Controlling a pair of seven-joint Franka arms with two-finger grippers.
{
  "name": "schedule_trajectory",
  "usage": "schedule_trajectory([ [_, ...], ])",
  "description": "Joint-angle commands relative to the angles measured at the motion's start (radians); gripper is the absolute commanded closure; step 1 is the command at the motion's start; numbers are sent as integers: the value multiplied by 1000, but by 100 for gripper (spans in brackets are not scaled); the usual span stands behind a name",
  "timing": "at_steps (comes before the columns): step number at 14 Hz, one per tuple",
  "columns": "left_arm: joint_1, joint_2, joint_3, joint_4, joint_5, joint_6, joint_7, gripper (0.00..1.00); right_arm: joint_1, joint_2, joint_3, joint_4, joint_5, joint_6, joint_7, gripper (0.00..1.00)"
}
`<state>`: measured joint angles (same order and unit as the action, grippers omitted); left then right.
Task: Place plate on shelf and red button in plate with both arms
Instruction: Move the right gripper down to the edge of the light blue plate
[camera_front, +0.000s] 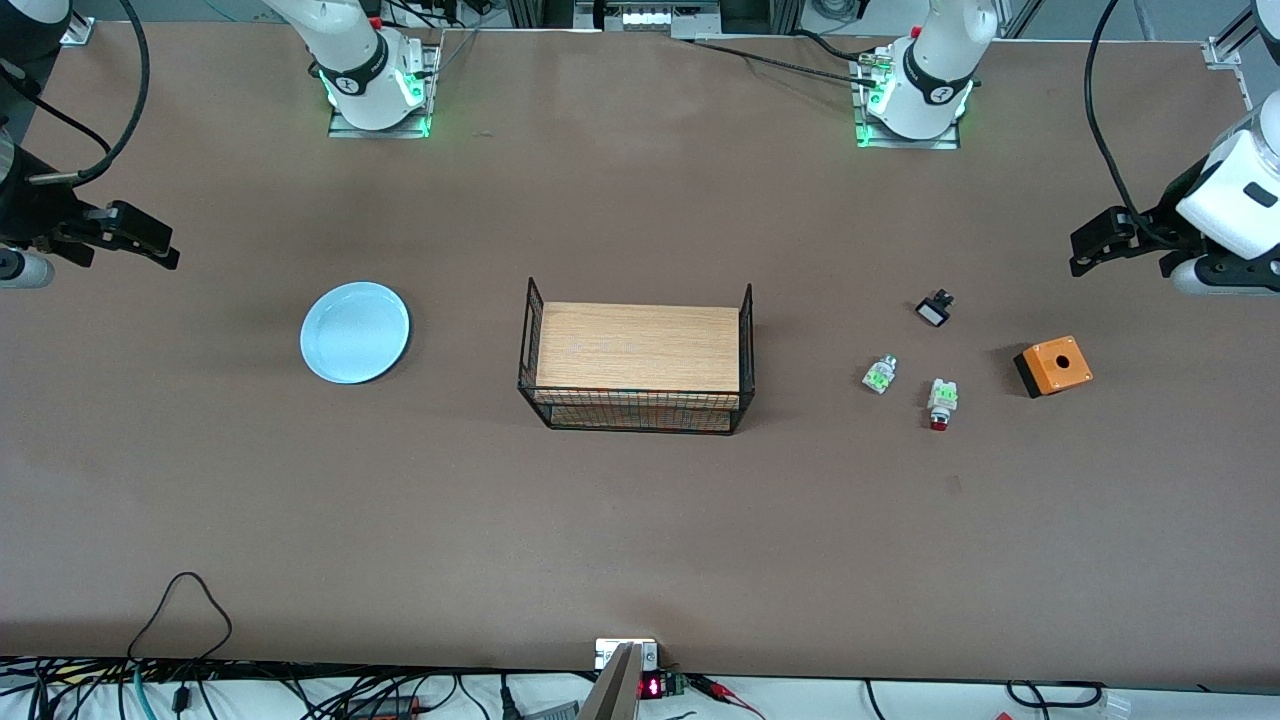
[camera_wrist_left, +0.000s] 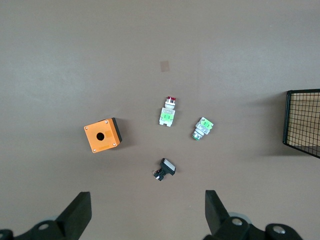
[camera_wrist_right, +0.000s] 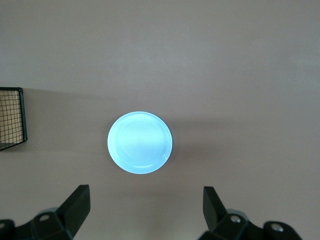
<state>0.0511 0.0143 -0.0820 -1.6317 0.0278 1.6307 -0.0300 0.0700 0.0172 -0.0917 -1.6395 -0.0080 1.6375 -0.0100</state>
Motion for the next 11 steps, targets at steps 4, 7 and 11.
schedule_trajectory([
  [4,6,23,-2,44,-2,-34,-7,0,1,3,0,30,3,-53,-15,0],
  [7,6,21,1,46,-5,-35,-8,0,4,59,0,30,3,-48,-16,0],
  [11,7,26,2,64,-8,-35,-7,0,16,128,1,26,6,17,16,0],
])
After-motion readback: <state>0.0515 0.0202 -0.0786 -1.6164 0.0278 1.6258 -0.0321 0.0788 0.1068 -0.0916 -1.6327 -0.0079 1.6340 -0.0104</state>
